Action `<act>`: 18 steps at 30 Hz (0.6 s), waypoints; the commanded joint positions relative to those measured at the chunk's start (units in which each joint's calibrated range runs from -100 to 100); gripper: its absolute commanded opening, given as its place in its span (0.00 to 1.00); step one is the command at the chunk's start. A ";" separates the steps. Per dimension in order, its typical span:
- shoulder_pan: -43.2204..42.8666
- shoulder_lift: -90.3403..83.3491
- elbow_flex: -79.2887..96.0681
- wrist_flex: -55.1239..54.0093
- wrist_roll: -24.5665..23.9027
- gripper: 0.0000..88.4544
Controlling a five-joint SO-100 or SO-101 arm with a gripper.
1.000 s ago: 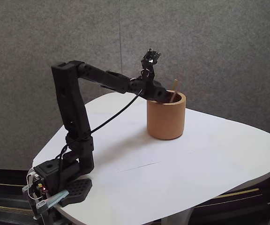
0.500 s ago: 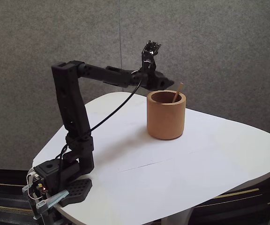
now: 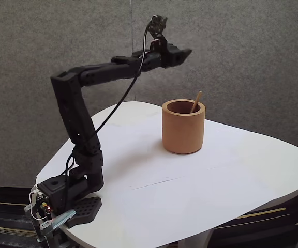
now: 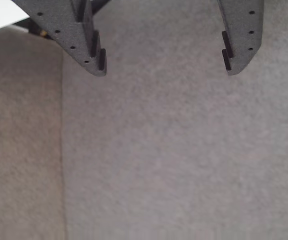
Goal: Grab the pen and put it in the pen holder.
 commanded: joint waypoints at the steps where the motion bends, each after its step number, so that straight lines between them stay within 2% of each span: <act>1: -1.63 -10.27 -0.99 2.88 -0.25 0.38; 9: -1.34 -34.92 21.93 12.29 -1.35 0.38; 14: -0.98 -53.06 35.56 18.14 -13.36 0.37; 18: 0.56 -63.63 44.04 25.76 -20.41 0.37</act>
